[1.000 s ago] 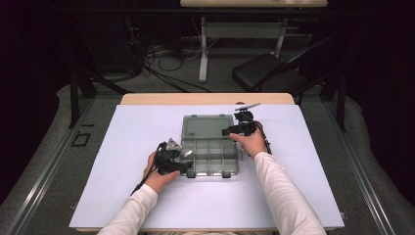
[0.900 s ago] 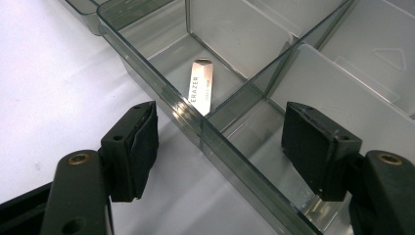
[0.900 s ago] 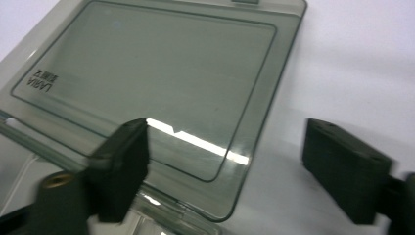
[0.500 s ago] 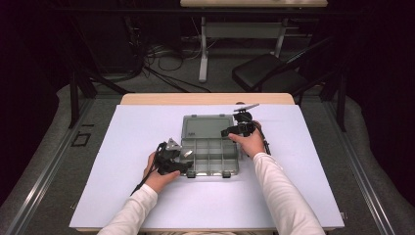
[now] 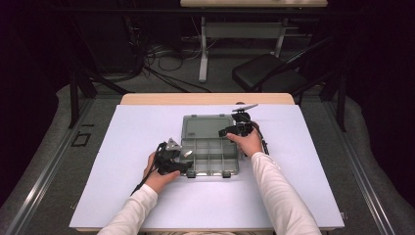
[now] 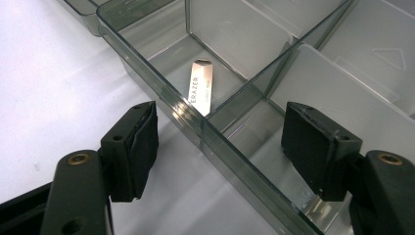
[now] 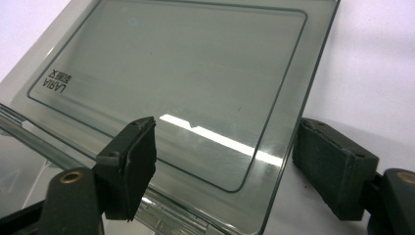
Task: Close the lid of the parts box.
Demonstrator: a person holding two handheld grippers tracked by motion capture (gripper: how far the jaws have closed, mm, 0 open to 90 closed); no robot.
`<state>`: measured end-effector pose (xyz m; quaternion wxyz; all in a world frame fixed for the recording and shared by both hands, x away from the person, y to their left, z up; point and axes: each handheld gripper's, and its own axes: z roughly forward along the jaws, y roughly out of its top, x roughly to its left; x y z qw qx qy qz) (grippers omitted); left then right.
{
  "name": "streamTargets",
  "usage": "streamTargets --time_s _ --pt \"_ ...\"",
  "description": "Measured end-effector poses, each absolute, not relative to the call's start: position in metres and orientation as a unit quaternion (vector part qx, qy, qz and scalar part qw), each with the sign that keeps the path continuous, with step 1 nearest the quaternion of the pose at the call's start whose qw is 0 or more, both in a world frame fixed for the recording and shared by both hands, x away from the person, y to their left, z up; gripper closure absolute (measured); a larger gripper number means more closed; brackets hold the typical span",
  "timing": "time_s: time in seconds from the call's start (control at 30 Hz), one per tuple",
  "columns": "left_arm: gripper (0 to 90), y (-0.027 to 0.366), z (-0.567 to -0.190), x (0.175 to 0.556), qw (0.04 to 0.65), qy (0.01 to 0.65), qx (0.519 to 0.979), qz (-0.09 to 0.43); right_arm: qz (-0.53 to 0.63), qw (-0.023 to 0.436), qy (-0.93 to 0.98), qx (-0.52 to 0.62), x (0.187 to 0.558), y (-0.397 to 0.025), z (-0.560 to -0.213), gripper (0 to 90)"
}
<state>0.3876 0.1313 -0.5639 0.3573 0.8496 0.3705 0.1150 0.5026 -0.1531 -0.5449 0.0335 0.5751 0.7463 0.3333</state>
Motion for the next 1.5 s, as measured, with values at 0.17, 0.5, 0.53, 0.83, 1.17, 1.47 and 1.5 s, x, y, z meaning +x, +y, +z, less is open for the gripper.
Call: streamTargets --time_s 0.17,0.5,0.53,0.83,1.17,1.47,1.5 --pt "29.6 0.1313 -0.5639 0.3876 0.357 0.37 0.85 0.115 0.338 0.031 0.745 0.574 0.5035 -0.1545 -0.5451 24.4" --pt "33.3 0.1329 -0.565 0.3879 0.364 0.368 0.847 0.121 0.34 0.032 0.744 0.574 0.5022 -0.1538 -0.5453 26.3" --pt "35.1 0.1336 -0.5648 0.3881 0.364 0.368 0.847 0.12 0.338 0.033 0.746 0.574 0.5021 -0.1544 -0.545 26.7" --pt "36.8 0.1338 -0.5646 0.3887 0.364 0.367 0.847 0.122 0.34 0.031 0.745 0.573 0.5012 -0.1565 -0.5451 27.1" --pt "37.0 0.1331 -0.5652 0.388 0.367 0.371 0.844 0.124 0.341 0.033 0.744 0.574 0.5011 -0.1576 -0.5436 29.5" --pt "37.0 0.1331 -0.5653 0.388 0.367 0.371 0.844 0.124 0.347 0.04 0.744 0.57 0.499 -0.1598 -0.5376 32.6" --pt "37.0 0.1331 -0.5653 0.388 0.367 0.371 0.844 0.123 0.348 0.04 0.744 0.568 0.4988 -0.1605 -0.5369 33.1"
